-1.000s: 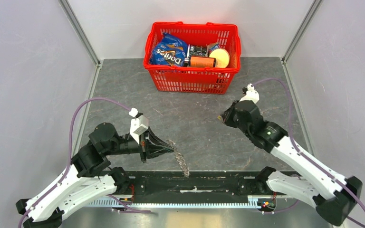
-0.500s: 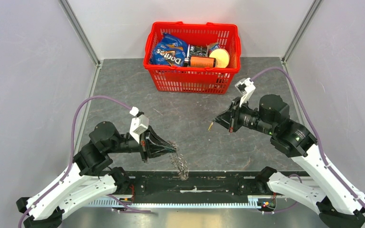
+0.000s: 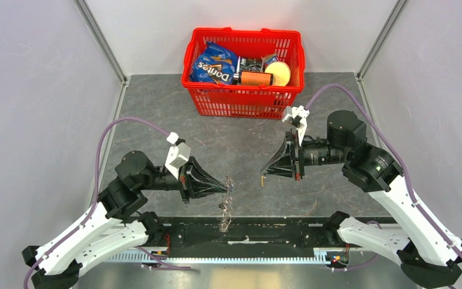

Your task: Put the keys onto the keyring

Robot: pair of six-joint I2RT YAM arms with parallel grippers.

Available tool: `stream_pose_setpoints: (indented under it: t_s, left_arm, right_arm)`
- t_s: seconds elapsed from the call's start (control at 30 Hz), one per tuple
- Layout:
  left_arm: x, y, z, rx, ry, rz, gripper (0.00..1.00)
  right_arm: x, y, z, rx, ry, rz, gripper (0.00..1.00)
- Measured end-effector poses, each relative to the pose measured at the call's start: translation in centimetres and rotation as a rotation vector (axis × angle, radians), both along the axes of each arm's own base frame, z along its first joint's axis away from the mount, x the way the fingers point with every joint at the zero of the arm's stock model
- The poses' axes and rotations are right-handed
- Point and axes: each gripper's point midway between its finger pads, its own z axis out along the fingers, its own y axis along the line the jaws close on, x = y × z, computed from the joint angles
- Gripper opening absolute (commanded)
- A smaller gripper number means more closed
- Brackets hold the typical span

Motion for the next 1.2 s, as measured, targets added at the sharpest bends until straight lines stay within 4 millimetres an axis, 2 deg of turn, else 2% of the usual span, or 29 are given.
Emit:
stream_pose_setpoints:
  t_s: [0.2, 0.63, 0.93, 1.2]
  left_arm:
    - [0.1, -0.4, 0.4, -0.015, -0.001, -0.016, 0.02]
    - [0.8, -1.5, 0.1, -0.008, 0.021, -0.025, 0.02]
    - [1.0, -1.8, -0.1, 0.000, 0.031, -0.025, 0.02]
    - [1.0, -1.7, -0.1, -0.001, 0.030, -0.025, 0.02]
  right_arm:
    - [-2.1, 0.4, 1.6, 0.043, -0.016, 0.140, 0.00]
    - [-4.2, 2.4, 1.8, 0.068, 0.030, 0.288, 0.00]
    - [-4.3, 4.0, 1.2, 0.053, 0.063, 0.313, 0.00]
    - [-3.5, 5.5, -0.2, 0.009, 0.093, 0.286, 0.00]
